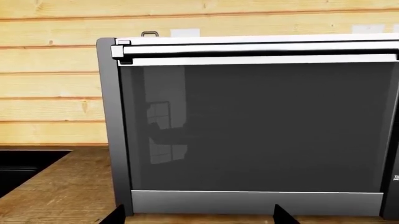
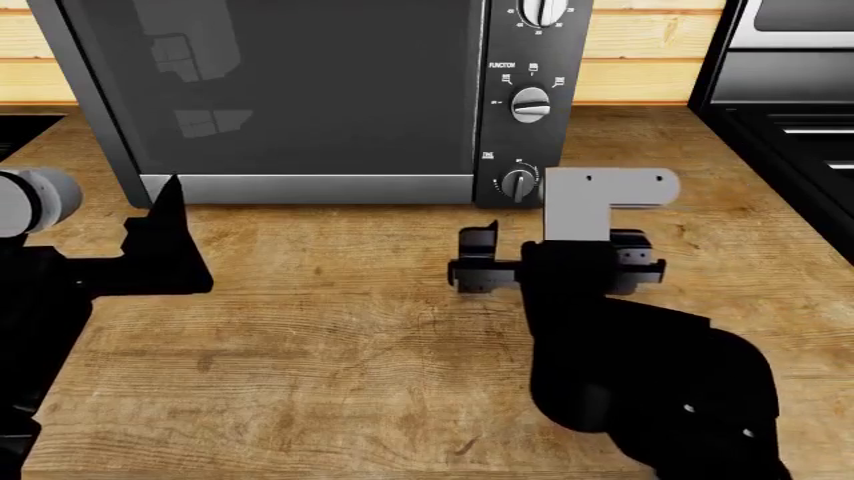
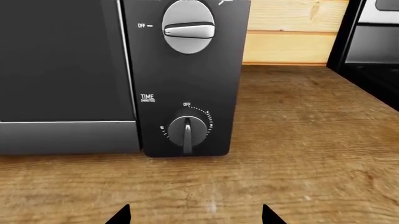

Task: Turn on the toaster oven by setting the timer.

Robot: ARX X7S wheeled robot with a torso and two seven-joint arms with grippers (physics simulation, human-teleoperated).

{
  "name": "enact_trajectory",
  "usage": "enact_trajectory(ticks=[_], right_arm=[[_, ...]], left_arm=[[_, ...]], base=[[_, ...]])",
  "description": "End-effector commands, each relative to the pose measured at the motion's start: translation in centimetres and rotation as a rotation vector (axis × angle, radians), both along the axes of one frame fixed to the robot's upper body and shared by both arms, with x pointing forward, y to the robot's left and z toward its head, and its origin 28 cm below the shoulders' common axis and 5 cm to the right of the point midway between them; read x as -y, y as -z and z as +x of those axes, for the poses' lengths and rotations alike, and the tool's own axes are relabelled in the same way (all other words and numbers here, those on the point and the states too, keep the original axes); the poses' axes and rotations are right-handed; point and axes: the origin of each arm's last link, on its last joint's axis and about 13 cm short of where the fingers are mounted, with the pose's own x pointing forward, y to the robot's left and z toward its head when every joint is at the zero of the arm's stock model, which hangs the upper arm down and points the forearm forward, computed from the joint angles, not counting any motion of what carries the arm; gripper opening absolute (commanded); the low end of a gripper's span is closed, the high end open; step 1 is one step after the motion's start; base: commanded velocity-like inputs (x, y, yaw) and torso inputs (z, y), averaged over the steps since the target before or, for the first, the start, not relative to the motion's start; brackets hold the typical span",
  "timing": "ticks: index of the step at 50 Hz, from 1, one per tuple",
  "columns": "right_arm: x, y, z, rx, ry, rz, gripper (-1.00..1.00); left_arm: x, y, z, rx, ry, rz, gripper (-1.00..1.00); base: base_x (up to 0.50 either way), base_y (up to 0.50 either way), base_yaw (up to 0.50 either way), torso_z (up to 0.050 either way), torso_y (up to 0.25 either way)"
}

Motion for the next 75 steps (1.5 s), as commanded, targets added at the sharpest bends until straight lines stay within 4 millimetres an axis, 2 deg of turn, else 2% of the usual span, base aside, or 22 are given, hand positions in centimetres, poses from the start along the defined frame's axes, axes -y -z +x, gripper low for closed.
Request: enact_trajectory(ticks=[1,13,75], right_arm=[[-0.5,0.2,0.5,0.008,0.003,-0.004,1.0],[-1.3,0.1,0.7,0.05,0.006,-0.023,1.0],[-1.6,1.6,3.6,0.043,0.067,-0.075,1.0]], left_arm=[[0.0,0.0,0.0,-0.001,0.001,-0.002,1.0],[0.0,0.1,0.0,-0.001,0.001,-0.001,1.0],[0.1,0.2,0.2,-0.009,0.007,-0.008,1.0]], base=[[0.0,0.0,0.0,0.0,0.0],[0.0,0.0,0.0,0.0,0.0],[0.0,0.0,0.0,0.0,0.0]])
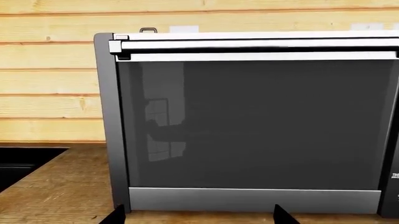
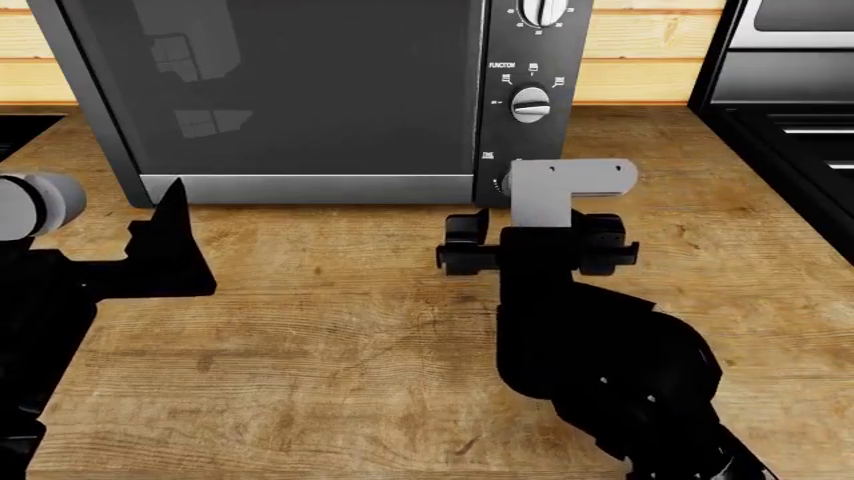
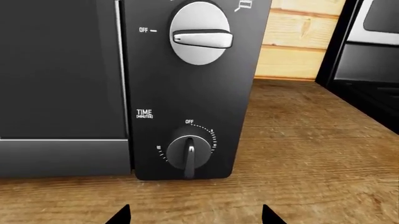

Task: Turn on the toaster oven by setting the timer.

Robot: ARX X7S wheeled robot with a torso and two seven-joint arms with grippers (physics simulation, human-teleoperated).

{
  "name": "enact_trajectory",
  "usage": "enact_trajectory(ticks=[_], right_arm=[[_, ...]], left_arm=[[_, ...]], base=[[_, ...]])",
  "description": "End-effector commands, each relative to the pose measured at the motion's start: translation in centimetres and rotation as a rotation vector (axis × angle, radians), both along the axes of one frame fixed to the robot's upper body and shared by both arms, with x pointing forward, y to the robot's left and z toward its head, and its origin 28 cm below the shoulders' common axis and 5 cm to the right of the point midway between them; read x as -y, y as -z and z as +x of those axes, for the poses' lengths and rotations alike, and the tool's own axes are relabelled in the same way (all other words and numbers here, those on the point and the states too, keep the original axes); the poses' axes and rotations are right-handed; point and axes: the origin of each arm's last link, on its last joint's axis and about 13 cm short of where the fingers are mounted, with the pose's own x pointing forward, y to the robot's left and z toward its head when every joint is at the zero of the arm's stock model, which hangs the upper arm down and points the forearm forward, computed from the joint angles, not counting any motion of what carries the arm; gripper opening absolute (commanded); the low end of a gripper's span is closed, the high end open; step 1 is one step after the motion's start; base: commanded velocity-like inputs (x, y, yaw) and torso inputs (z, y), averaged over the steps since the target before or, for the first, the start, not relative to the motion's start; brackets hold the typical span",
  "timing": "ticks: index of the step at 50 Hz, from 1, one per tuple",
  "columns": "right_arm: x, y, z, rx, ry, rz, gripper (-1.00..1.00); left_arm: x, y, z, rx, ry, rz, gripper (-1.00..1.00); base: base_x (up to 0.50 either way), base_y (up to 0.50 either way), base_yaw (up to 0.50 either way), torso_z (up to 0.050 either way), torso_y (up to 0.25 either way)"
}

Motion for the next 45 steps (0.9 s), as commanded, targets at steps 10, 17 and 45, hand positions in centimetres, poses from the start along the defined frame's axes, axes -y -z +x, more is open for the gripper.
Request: enact_trajectory(ticks=[10,17,45], right_arm=[[-0.1,0.8,1.1,0.002,0.01,-0.023,1.0],[-0.2,1.0,1.4,0.001,0.004,-0.028,1.0],[-0.4,1.2,2.7,0.012,-0.008,-0.022,1.0]], left_arm=[[0.0,0.0,0.1,-0.003,0.002,0.0,1.0],[0.1,0.1,0.2,-0.004,0.002,0.0,1.0],[0.0,0.3,0.2,-0.008,0.003,0.001,1.0]], base=[[0.0,0.0,0.0,0.0,0.0],[0.0,0.0,0.0,0.0,0.0],[0.0,0.0,0.0,0.0,0.0]])
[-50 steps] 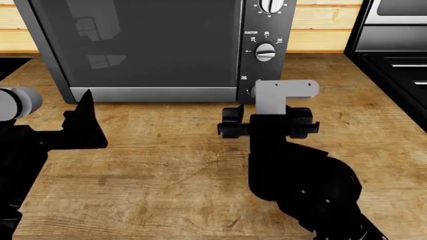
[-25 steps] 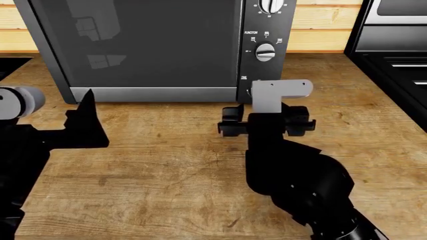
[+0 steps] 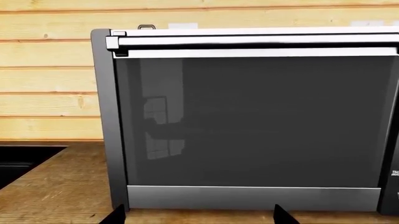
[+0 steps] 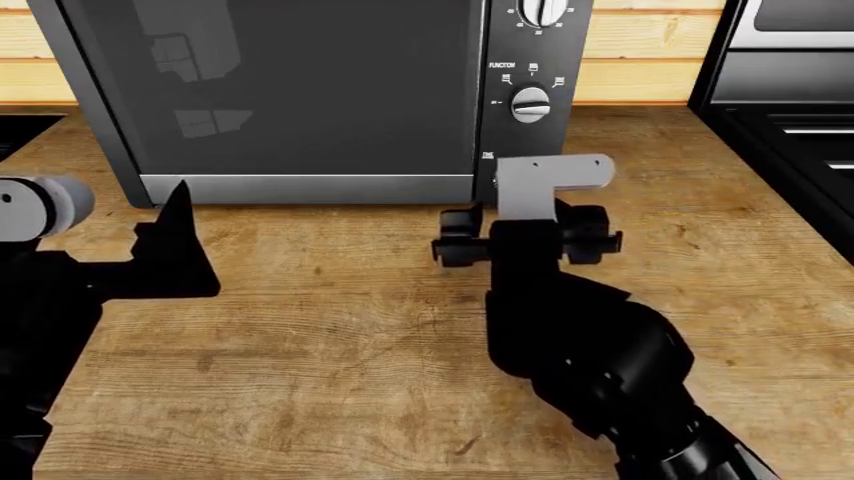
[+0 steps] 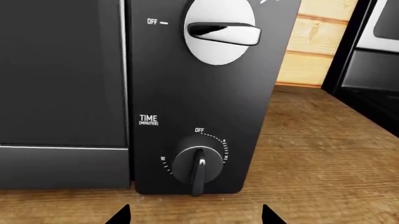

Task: Turn on the toaster oven by setting the timer.

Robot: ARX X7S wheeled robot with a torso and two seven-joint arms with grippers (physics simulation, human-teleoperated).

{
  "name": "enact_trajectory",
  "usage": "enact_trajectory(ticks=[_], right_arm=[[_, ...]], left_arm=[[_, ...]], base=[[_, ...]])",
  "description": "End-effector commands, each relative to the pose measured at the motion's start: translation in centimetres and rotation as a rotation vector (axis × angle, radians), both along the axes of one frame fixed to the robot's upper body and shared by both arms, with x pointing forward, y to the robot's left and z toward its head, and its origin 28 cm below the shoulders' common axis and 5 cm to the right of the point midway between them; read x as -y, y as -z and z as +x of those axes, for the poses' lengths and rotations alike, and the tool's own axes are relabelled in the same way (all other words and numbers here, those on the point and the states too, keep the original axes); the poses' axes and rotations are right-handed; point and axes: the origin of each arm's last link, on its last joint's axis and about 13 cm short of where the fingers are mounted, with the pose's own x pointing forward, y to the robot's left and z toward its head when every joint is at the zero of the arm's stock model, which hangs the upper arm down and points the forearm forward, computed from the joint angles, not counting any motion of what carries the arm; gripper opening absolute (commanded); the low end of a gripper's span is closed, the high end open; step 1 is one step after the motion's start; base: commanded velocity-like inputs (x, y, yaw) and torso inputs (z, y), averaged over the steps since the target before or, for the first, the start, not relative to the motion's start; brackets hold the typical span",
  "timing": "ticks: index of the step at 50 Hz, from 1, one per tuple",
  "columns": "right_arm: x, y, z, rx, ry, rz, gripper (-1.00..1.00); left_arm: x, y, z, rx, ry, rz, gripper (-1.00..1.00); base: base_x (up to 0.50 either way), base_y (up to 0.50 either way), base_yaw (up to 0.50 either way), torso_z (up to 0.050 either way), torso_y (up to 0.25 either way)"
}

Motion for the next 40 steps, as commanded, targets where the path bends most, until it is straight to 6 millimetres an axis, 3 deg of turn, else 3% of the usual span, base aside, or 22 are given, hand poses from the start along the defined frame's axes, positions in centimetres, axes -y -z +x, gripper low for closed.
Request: enact_trajectory(ticks=[1,40], right_arm=[[-0.1,0.1,0.4,-0.001,-0.004,0.011,1.0],[0.4,-0.4,1.8,0.017,0.013,0.077,1.0]], left_arm=[[0.0,0.1,0.0,-0.001,0.0,0.001,1.0],[0.0,0.2,0.0,-0.014,0.0,0.001,1.0]], base=[[0.0,0.0,0.0,0.0,0.0],[0.0,0.0,0.0,0.0,0.0]])
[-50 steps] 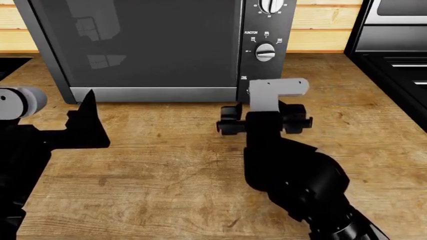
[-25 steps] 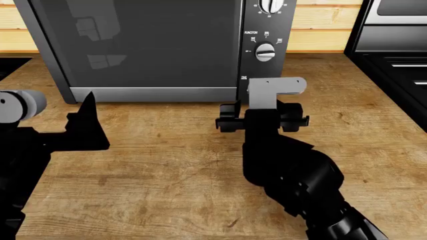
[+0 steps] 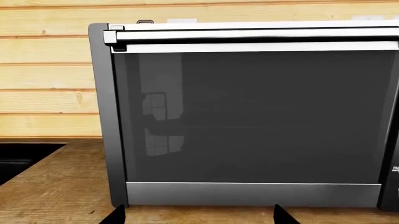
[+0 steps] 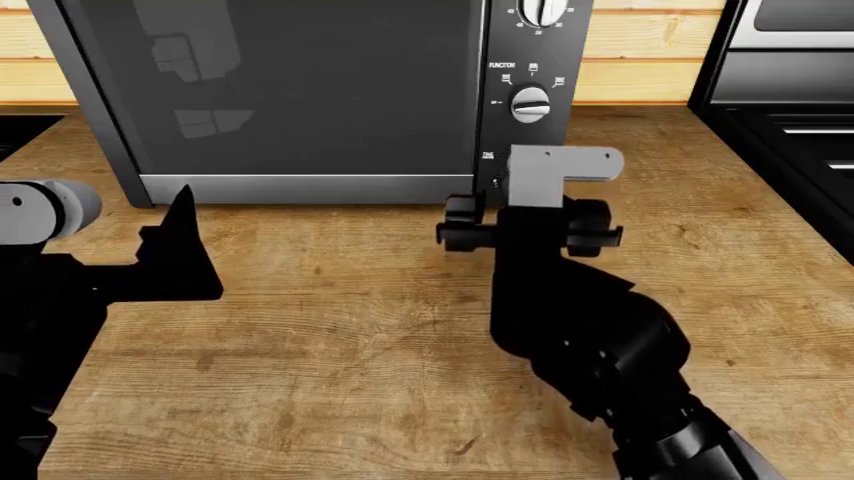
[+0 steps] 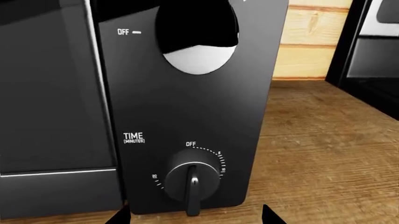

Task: Turn on the toaster oven by setting the timer.

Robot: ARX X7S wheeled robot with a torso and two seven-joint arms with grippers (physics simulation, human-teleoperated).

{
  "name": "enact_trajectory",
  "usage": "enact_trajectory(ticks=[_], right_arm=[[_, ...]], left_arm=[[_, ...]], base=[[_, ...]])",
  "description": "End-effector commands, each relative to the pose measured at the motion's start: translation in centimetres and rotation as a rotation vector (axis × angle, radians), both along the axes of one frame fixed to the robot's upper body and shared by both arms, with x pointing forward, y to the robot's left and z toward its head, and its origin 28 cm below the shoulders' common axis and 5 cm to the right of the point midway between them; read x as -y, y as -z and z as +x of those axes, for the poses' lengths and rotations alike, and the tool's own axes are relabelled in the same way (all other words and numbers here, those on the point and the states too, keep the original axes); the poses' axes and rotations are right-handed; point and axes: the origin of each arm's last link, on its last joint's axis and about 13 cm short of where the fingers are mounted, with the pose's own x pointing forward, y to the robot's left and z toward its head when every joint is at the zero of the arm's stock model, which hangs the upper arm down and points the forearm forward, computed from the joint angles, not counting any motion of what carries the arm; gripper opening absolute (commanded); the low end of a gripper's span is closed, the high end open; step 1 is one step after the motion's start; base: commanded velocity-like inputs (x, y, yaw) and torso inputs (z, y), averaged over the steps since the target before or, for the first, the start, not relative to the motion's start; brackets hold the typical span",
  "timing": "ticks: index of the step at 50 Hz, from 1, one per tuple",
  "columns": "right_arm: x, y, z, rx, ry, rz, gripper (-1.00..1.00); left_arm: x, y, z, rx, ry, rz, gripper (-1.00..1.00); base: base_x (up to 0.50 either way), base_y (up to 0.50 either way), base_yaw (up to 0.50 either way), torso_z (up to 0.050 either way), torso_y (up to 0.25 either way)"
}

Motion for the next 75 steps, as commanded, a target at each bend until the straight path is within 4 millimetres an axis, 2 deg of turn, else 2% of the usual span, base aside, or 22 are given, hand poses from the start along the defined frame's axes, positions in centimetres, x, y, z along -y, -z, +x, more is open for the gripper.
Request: enact_trajectory(ticks=[1,33,66,67,75], right_arm=[[0.1,-0.2,0.3,0.011,-0.001,0.0,1.0],[0.1,0.9,1.0,-0.001,-0.016,-0.029,1.0],[0.3,0.7,1.5,0.007,-0.01,-0.033,1.0],[0.3,0.7,1.5,0.007,-0.01,-0.031,-1.0],[0.3,0.6,1.5,0.016,-0.004,-0.027,-1.0]], left_arm=[[0.0,0.0,-0.1,-0.002,-0.001,0.0,1.0],[-0.1,0.2,-0.2,-0.004,-0.001,0.002,1.0],[0.0,0.3,0.1,-0.011,0.002,0.002,1.0],[0.0,0.3,0.2,-0.012,0.002,0.002,1.0],[0.0,0.3,0.2,-0.014,0.001,0.002,1.0]], base=[[0.0,0.0,0.0,0.0,0.0],[0.0,0.0,0.0,0.0,0.0],[0.0,0.0,0.0,0.0,0.0],[0.0,0.0,0.0,0.0,0.0],[0.0,0.0,0.0,0.0,0.0]])
